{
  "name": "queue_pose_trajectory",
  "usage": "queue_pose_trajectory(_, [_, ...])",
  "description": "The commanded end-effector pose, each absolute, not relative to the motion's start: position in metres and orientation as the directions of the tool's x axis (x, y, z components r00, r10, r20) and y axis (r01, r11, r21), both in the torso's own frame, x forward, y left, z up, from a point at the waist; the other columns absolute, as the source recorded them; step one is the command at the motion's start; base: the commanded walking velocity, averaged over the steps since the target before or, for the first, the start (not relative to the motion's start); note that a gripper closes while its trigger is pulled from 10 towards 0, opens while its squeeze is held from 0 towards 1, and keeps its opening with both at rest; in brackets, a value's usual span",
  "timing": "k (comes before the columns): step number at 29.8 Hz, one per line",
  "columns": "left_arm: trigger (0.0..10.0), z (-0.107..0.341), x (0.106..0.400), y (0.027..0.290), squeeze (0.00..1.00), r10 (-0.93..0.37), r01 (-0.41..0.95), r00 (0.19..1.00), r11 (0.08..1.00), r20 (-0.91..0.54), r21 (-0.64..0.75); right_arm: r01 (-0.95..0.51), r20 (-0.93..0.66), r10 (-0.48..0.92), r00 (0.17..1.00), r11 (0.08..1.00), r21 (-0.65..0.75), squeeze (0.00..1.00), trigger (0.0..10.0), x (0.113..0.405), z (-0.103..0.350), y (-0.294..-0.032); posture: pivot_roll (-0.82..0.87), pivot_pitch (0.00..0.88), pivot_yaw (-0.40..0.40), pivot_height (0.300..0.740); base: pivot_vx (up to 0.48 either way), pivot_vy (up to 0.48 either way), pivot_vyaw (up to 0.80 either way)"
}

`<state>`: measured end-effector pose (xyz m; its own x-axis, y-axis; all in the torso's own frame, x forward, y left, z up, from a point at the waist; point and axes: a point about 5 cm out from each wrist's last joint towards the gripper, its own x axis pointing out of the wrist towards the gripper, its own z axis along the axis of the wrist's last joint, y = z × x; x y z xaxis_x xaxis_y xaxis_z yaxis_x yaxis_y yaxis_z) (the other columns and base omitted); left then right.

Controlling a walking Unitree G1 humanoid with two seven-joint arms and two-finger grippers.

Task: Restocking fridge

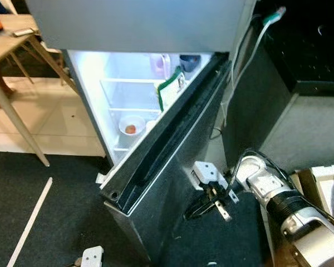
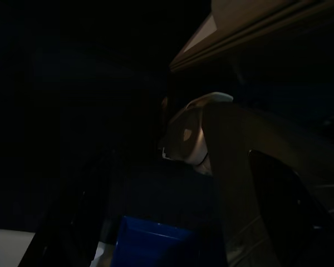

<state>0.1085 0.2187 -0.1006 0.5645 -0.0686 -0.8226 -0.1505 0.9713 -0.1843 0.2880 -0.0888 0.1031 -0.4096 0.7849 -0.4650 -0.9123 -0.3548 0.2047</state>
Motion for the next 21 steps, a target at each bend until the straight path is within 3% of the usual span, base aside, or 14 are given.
queue_pose_trajectory(1, [10.0,-0.101,0.101,0.224,0.0,-0.065,-0.159,0.555,0.97,-0.83,-0.183,-0.888,-0.442,0.772,-0.457,-0.42,0.186,0.0,10.0,0.28,0.107,-0.077,0.02,0.182,-0.045,0.74,0.0,0.0,0.0])
queue_pose_trajectory(3, [10.0,-0.099,0.102,0.227,0.0,-0.064,-0.15,0.574,0.972,-0.816,-0.182,-0.872,-0.399,0.778,-0.485,-0.462,0.16,0.0,10.0,0.275,0.114,-0.062,0.03,0.215,-0.054,0.74,0.0,0.0,0.0])
queue_pose_trajectory(8, [10.0,-0.092,0.11,0.239,0.0,-0.041,-0.154,0.641,0.971,-0.767,-0.181,-0.892,-0.268,0.854,-0.447,-0.449,0.056,0.0,10.0,0.289,0.127,-0.021,0.05,0.259,-0.057,0.74,0.0,0.0,0.0])
queue_pose_trajectory(11, [10.0,-0.089,0.114,0.242,0.0,-0.041,-0.137,0.658,0.975,-0.752,-0.173,-0.92,-0.255,0.888,-0.382,-0.391,0.019,0.0,10.0,0.297,0.132,-0.009,0.07,0.284,-0.062,0.74,0.0,0.0,0.0])
queue_pose_trajectory(13, [10.0,-0.082,0.121,0.249,0.0,-0.021,-0.142,0.713,0.974,-0.701,-0.174,-0.956,-0.172,0.95,-0.259,-0.277,-0.091,0.0,10.0,0.311,0.163,0.021,0.08,0.309,-0.062,0.74,0.0,0.0,0.0])
queue_pose_trajectory(16, [10.0,-0.081,0.123,0.249,0.0,-0.019,-0.143,0.72,0.974,-0.694,-0.175,-0.962,-0.156,0.96,-0.232,-0.25,-0.109,0.0,10.0,0.313,0.17,0.025,0.08,0.314,-0.06,0.74,0.0,0.0,0.0])
queue_pose_trajectory(18, [10.0,-0.079,0.129,0.248,0.0,-0.021,-0.143,0.735,0.972,-0.678,-0.185,-0.977,-0.092,0.988,-0.126,-0.139,-0.163,0.0,10.0,0.322,0.19,0.036,0.07,0.311,-0.064,0.74,0.0,0.0,0.0])
queue_pose_trajectory(19, [10.0,-0.078,0.132,0.246,0.0,-0.029,-0.13,0.741,0.974,-0.671,-0.186,-0.982,-0.036,0.999,-0.033,-0.039,-0.184,0.0,10.0,0.33,0.204,0.042,0.06,0.304,-0.065,0.74,0.0,0.0,0.0])
queue_pose_trajectory(21, [10.0,-0.077,0.139,0.242,0.0,-0.043,-0.11,0.752,0.976,-0.658,-0.189,-0.935,0.102,0.966,0.238,0.256,-0.243,0.0,10.0,0.35,0.237,0.046,0.06,0.301,-0.062,0.74,0.0,0.0,0.0])
